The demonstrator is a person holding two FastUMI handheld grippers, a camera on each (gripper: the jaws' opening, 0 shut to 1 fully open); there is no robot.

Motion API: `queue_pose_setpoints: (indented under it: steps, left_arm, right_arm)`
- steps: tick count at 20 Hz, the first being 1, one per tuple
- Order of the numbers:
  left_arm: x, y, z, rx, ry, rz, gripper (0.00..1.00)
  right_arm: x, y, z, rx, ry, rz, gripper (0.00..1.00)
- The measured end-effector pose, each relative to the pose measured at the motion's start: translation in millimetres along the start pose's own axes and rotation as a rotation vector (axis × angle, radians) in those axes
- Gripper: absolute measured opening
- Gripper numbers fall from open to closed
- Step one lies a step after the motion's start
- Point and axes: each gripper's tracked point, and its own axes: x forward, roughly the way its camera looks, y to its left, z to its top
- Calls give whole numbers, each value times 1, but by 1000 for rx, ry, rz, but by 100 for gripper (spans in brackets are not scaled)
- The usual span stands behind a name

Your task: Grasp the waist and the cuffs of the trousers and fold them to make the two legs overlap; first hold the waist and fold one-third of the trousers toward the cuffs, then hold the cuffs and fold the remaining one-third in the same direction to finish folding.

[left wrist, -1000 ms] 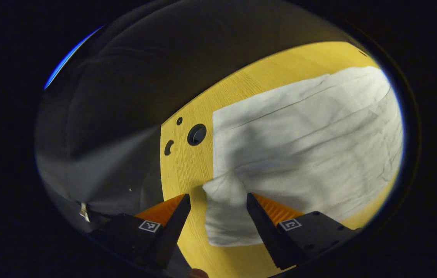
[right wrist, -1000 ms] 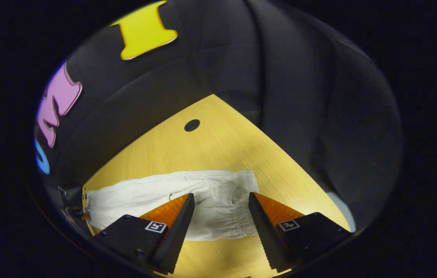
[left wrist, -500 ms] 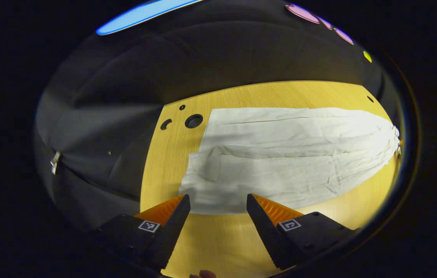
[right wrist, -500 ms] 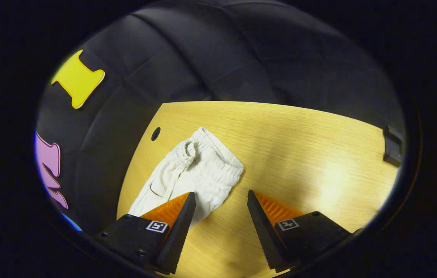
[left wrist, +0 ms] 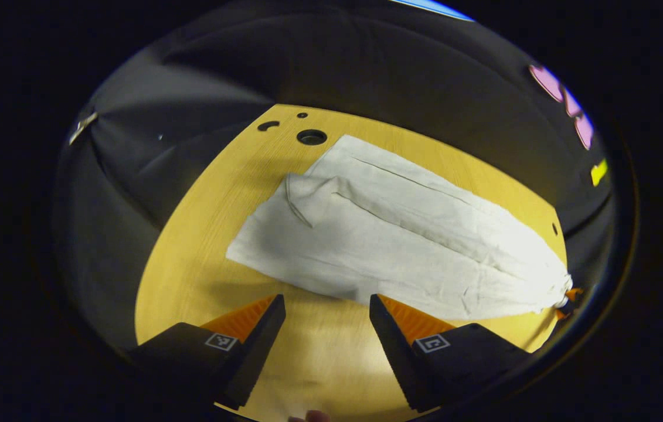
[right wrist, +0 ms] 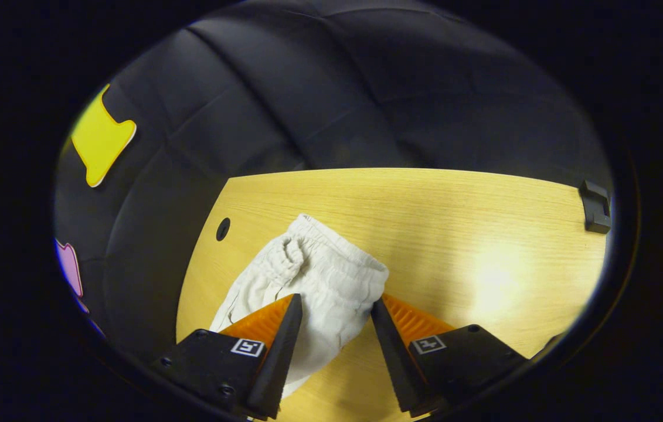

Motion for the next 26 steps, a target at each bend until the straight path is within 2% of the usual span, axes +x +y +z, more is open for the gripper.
queue_pose_setpoints:
  steps: [1,2,3,4,5,6,7,10,11,12,13,17,19,21,22,26]
  left_arm:
    - [0,-3,-3,-49,7,-21,95]
    - [1,-3,-4,-98,16,-38,95]
    - [3,-5,-7,-146,25,-54,95]
    - [5,-8,-9,-196,35,-74,95]
    - [7,-11,-11,-247,43,-95,95]
    - [9,-15,-10,-305,47,-116,89]
    - [12,-17,-9,-353,49,-127,95]
    - [20,-20,7,-477,32,-156,95]
    - [23,-21,13,-491,26,-155,89]
    - [26,-22,19,-496,25,-152,95]
    - [30,-24,24,-499,20,-149,87]
    - [44,-32,46,-538,20,-130,87]
    - [53,-36,55,-547,27,-108,87]
    - [60,-33,60,-533,40,-48,85]
    - [64,-30,62,-525,43,-9,88]
    - [77,-28,78,-423,34,149,60]
  right_arm:
    - [0,-2,0,2,8,-8,71]
    - [-1,-4,3,9,17,-6,48]
    - [2,-6,-5,12,60,-1,44]
    - [-1,-6,2,31,46,4,19]
    - [0,-5,0,38,54,10,20]
    - [2,-5,-1,28,46,18,12]
    - [3,-4,-2,19,47,23,12]
    - [3,-3,-1,9,42,31,12]
    - [2,-3,-1,7,43,34,12]
    - [2,-3,-1,6,47,37,12]
    - [3,-3,-1,5,47,39,12]
    - [3,-3,-2,-12,44,49,12]
    - [4,-3,-2,-18,43,53,12]
    - [4,-3,-2,-21,43,53,12]
    - [4,-3,-2,-23,42,54,12]
    - [5,-3,-2,-29,43,57,12]
